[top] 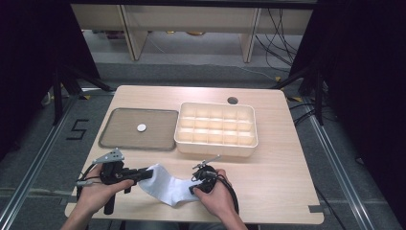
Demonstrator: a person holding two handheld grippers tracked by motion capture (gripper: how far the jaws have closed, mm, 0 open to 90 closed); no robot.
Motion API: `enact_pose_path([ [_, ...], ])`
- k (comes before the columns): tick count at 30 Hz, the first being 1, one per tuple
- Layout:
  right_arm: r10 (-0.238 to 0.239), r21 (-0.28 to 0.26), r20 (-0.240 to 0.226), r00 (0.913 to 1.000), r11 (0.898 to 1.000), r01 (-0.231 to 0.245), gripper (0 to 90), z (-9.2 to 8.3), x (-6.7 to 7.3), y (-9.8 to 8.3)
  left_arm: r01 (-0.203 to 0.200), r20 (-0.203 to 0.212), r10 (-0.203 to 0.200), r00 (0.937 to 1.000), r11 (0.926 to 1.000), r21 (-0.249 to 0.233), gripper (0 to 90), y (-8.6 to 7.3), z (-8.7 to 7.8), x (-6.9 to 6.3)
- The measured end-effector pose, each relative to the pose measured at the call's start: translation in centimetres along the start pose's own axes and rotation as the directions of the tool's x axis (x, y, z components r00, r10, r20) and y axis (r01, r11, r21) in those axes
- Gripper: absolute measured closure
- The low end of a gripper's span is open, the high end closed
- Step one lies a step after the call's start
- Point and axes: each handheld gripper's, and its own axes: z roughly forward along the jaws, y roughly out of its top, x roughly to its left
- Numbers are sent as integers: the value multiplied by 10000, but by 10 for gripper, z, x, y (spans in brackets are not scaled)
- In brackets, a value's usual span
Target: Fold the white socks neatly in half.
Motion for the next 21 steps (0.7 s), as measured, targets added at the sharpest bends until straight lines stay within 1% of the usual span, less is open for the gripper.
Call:
enact_pose_path([
  [1,59,39,39,10000,10000,-59,900,0,1,0,-12,-34,12,10000,10000,29,831,0,0,0],
  [2,110,49,27,9999,9999,-110,900,0,2,0,-45,15,45,10000,10000,-51,832,0,1,0],
  [3,288,122,34,9996,9995,-289,900,0,3,1,-39,26,39,10000,10000,-55,832,0,1,-1],
  [5,228,82,-21,9997,9997,-228,900,1,3,1,-50,49,50,10000,10000,6,832,1,2,-2],
  [7,301,89,-39,9995,9995,-301,900,1,4,1,-114,90,114,9999,9999,32,831,2,4,-4],
  [9,257,38,-73,9996,9997,-256,900,2,4,1,-164,125,164,9998,9999,44,832,3,6,-6],
  [10,400,61,-125,9991,9992,-399,900,3,5,2,-204,178,202,9996,9997,105,831,4,8,-8],
  [11,400,61,-125,9991,9992,-399,900,3,5,2,-204,178,202,9996,9997,105,831,4,8,-8],
  [13,206,-32,-160,9997,9998,-207,900,4,4,2,-228,249,226,9994,9997,70,832,5,10,-9],
  [14,402,42,-133,9991,9992,-402,900,4,5,2,-266,276,264,9993,9996,85,832,5,12,-11],
  [19,428,54,-195,9989,9991,-427,900,4,5,3,-340,324,333,9989,9992,209,831,5,18,-14],
  [20,334,2,-237,9992,9994,-334,900,4,5,3,-315,345,309,9989,9994,170,831,5,19,-15],
  [21,171,-73,-231,9996,9998,-173,900,5,4,3,-366,407,356,9985,9991,228,831,5,20,-15],
])
